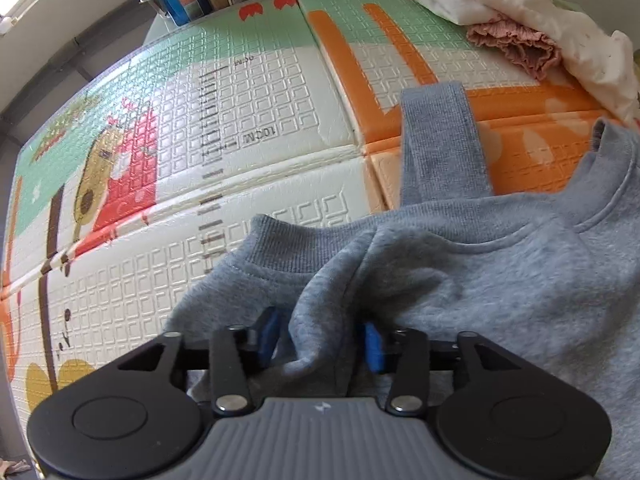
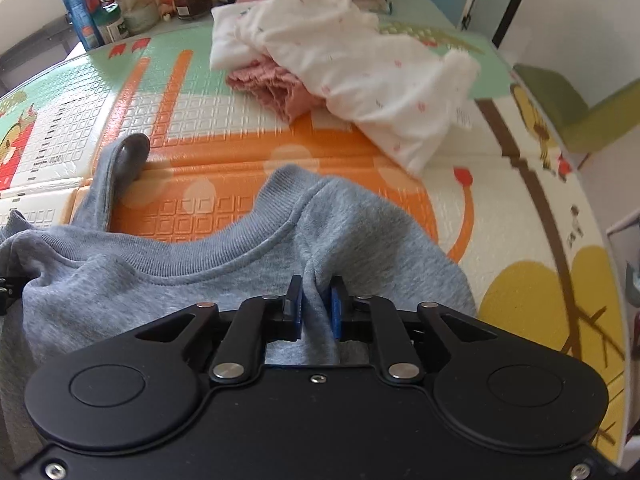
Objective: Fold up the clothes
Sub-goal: 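Lift the collar with both grippers and shake the sweatshirt out flat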
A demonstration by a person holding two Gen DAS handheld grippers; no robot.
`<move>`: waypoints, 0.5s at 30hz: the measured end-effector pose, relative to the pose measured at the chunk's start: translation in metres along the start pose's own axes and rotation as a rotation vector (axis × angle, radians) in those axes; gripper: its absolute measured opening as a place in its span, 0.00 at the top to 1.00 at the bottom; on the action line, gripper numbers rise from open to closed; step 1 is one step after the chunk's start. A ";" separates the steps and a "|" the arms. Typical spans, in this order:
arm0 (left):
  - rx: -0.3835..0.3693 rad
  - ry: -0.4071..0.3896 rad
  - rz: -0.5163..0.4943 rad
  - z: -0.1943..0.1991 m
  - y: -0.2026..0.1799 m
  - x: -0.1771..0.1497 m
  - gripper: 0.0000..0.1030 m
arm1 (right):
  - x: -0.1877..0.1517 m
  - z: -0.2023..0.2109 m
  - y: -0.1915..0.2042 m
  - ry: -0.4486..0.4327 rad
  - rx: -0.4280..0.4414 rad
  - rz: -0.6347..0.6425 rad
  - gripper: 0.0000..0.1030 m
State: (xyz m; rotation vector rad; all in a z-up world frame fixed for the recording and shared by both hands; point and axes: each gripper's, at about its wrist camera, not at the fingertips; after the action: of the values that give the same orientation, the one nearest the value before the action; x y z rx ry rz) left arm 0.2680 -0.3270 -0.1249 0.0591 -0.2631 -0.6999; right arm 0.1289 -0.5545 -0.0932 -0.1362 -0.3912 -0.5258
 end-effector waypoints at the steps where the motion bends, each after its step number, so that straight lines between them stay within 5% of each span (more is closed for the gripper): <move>1: 0.004 -0.004 -0.001 0.002 0.001 0.000 0.48 | 0.000 0.001 -0.002 -0.001 0.007 -0.011 0.73; 2: 0.008 -0.008 -0.002 0.005 0.002 0.001 0.46 | 0.000 0.002 -0.005 -0.006 0.017 -0.021 0.67; 15: -0.039 -0.174 -0.016 0.096 0.009 -0.014 0.24 | -0.005 0.091 -0.019 -0.116 0.087 -0.004 0.59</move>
State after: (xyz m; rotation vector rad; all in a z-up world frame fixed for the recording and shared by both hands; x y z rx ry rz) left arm 0.2383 -0.3078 -0.0344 -0.0375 -0.4161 -0.7266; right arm 0.0855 -0.5479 -0.0117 -0.0820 -0.5265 -0.5057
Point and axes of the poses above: each gripper's, at about its wrist camera, not at the fingertips, and z roughly against the way its jaws point, y to its left, x to its top
